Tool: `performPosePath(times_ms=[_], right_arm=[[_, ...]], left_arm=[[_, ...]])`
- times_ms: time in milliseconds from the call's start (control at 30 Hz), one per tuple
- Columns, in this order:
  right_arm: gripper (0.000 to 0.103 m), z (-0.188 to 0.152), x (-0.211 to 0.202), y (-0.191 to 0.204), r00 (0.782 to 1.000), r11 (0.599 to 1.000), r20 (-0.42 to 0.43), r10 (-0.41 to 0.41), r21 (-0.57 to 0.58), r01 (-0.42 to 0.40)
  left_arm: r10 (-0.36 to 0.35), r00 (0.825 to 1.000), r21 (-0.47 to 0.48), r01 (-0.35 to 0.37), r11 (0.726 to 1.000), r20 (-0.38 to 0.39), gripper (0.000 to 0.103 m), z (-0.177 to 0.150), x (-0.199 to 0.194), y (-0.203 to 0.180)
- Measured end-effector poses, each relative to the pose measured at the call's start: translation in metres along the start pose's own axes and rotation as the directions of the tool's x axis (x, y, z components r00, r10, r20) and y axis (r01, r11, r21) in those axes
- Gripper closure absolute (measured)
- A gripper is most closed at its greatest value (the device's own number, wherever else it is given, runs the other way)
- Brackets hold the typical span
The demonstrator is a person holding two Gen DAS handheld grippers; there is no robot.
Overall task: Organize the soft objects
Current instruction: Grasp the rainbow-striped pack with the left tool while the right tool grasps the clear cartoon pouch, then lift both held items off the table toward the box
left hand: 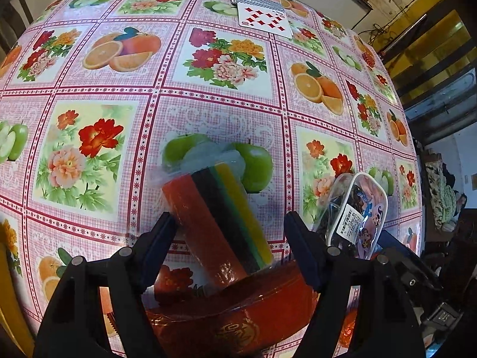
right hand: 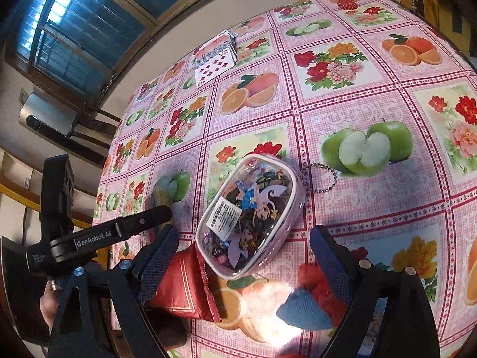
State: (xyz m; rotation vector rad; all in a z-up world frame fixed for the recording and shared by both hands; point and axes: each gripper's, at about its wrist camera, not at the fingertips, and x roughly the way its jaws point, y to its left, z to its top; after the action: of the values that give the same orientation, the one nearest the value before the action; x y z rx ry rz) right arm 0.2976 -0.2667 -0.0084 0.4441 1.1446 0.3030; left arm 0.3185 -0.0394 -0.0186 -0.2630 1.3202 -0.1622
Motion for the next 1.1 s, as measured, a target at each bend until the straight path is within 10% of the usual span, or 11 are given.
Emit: performPosePath(times_ms=[500, 633, 800, 900, 1100], right_arm=[[0.015, 0.009, 0.044, 0.043, 0.959, 0.933, 0.041, -0.281, -0.224, 0.283], [0.02, 0.002, 0.035, 0.044, 0.942, 0.895, 0.077, -0.326, -0.295, 0.334], [0.03, -0.005, 0.022, 0.04, 0.96, 0.91, 0.088, -0.266, -0.304, 0.28], [0.062, -0.006, 0.01, 0.039, 0.971, 0.931, 0.113, -0.21, -0.28, 0.234], [0.06, -0.004, 0.009, 0.028, 0.981, 0.957, 0.062, -0.183, -0.217, 0.192]], left_arm=[[0.151, 0.987, 0.148, -0.156, 0.976, 0.047, 0.027, -0.005, 0.006, -0.005], [0.195, 0.977, 0.152, -0.207, 0.967, 0.091, 0.062, -0.007, 0.001, 0.002], [0.177, 0.979, 0.11, -0.188, 0.976, 0.105, 0.066, -0.009, -0.007, 0.022], [0.172, 0.979, 0.08, -0.182, 0.98, 0.112, 0.066, -0.015, -0.013, 0.032], [0.179, 0.977, 0.045, -0.185, 0.982, 0.115, 0.066, -0.026, -0.027, 0.044]])
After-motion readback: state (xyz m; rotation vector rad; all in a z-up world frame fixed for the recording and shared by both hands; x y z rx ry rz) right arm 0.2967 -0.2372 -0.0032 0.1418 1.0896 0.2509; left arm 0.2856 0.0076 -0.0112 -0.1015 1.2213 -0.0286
